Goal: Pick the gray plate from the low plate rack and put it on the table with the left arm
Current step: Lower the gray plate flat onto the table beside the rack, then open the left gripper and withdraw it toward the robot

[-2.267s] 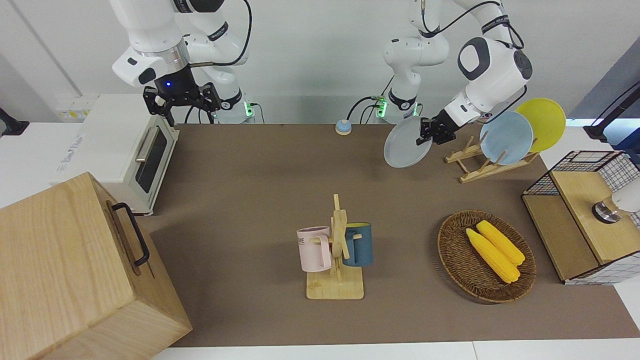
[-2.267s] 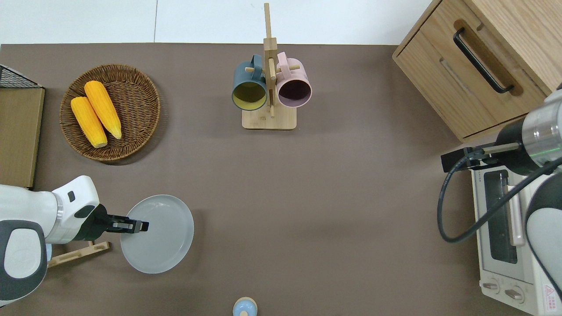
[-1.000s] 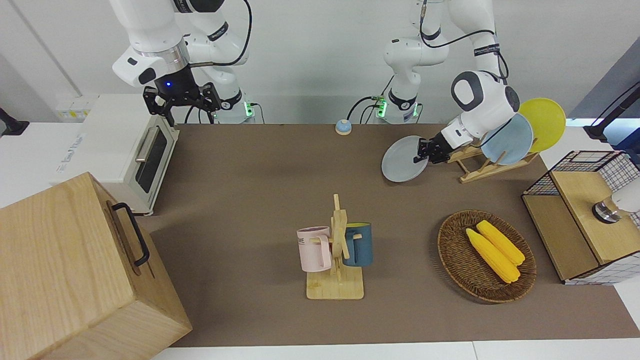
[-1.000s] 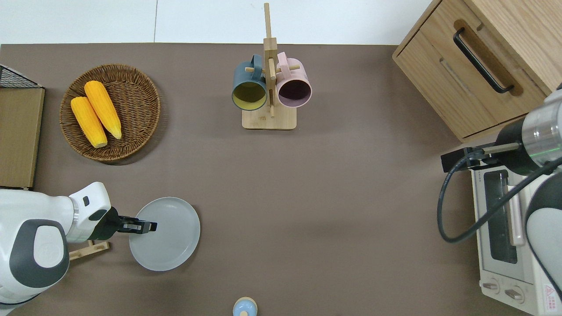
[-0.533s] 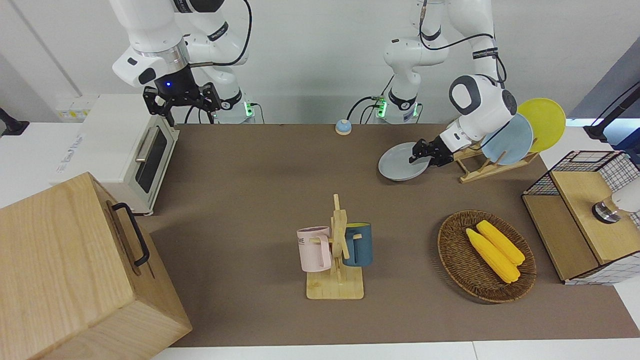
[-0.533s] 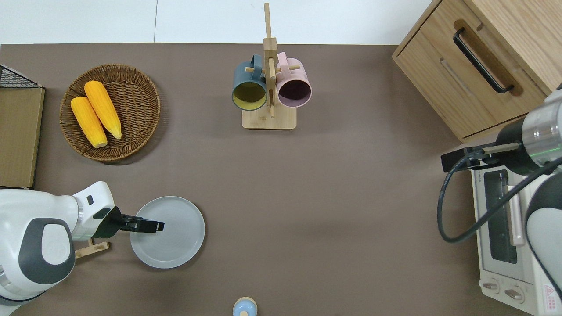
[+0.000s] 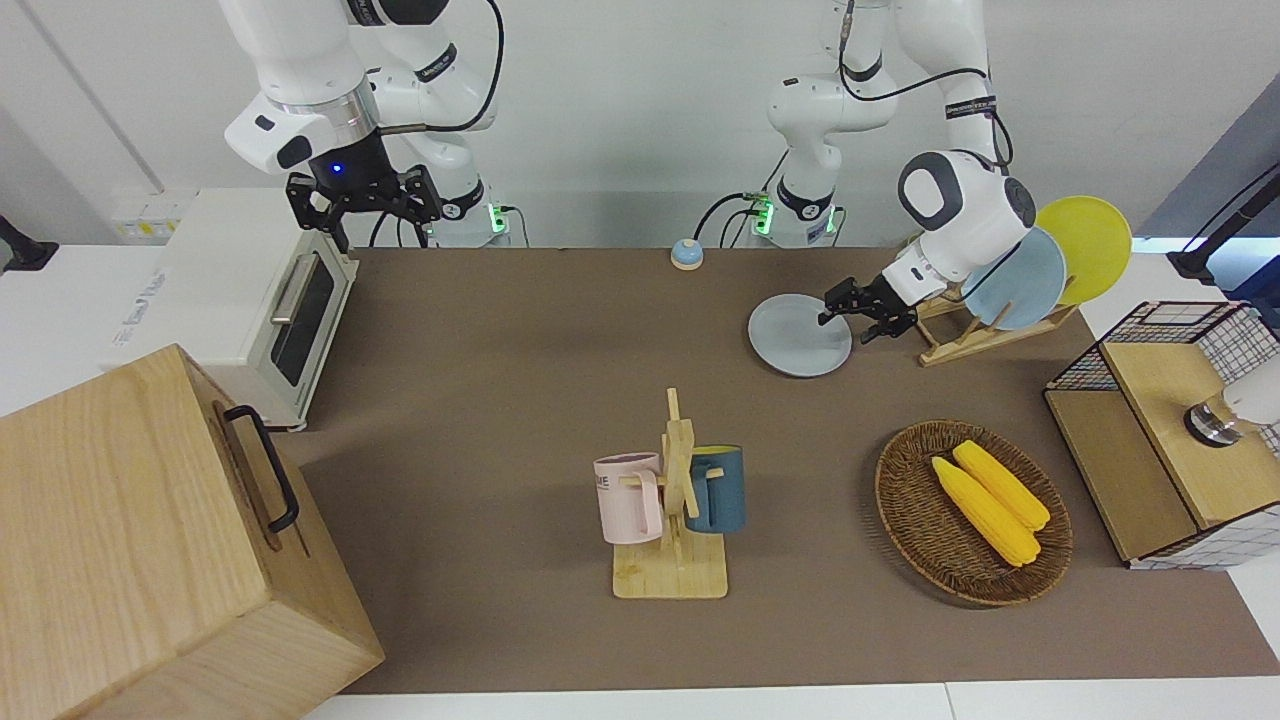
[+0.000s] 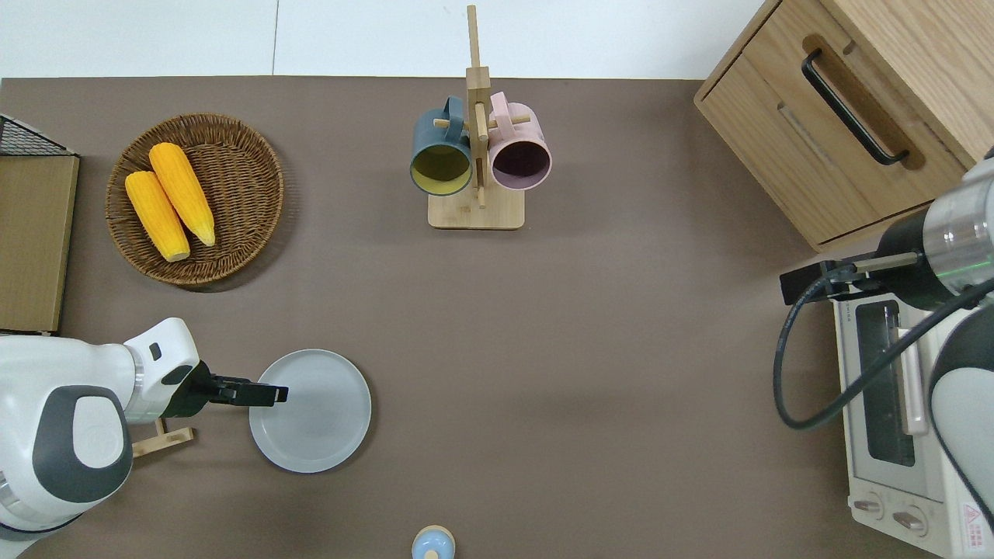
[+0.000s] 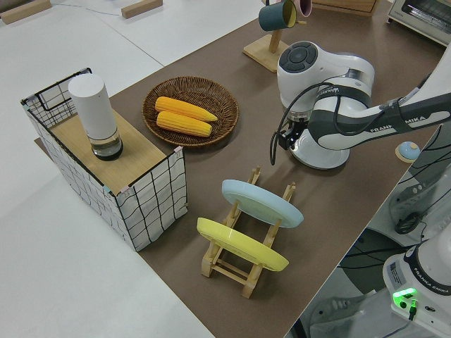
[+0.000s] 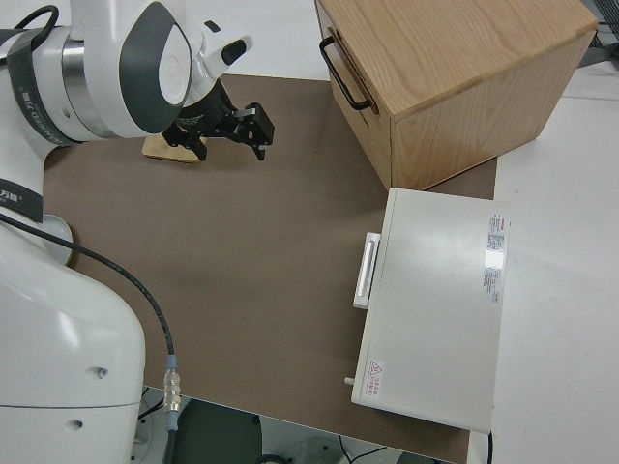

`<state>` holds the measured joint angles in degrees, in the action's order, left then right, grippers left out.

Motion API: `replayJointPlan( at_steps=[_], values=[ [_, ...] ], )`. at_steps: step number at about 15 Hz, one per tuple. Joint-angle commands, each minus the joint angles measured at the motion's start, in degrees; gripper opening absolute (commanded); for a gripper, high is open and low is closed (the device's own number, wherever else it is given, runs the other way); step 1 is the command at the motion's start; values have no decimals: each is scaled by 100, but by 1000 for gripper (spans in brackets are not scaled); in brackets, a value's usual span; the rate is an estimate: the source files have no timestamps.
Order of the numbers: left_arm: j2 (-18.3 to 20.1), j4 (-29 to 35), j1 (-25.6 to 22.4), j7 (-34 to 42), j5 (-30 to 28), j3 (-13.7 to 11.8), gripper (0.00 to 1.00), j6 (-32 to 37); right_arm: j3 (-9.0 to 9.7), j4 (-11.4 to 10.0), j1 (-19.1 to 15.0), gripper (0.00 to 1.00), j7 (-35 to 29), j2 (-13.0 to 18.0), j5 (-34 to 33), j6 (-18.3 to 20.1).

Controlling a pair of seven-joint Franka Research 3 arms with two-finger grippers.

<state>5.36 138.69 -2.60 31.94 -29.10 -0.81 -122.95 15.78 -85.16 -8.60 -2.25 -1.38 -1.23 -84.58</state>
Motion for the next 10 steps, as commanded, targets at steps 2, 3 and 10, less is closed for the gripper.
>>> replayJointPlan(
  at_steps=[2,3,10],
  values=[
    [332,36,-21,-204,-9,2,998,-19,100,52,-107,983,-74,7,-9,82],
    [447,36,-21,-371,18,2,998,-1,100,52,-107,983,-74,15,-9,82],
    [958,-525,5,-1724,1176,90,998,778,100,52,-107,983,-74,7,-9,82]
  ],
)
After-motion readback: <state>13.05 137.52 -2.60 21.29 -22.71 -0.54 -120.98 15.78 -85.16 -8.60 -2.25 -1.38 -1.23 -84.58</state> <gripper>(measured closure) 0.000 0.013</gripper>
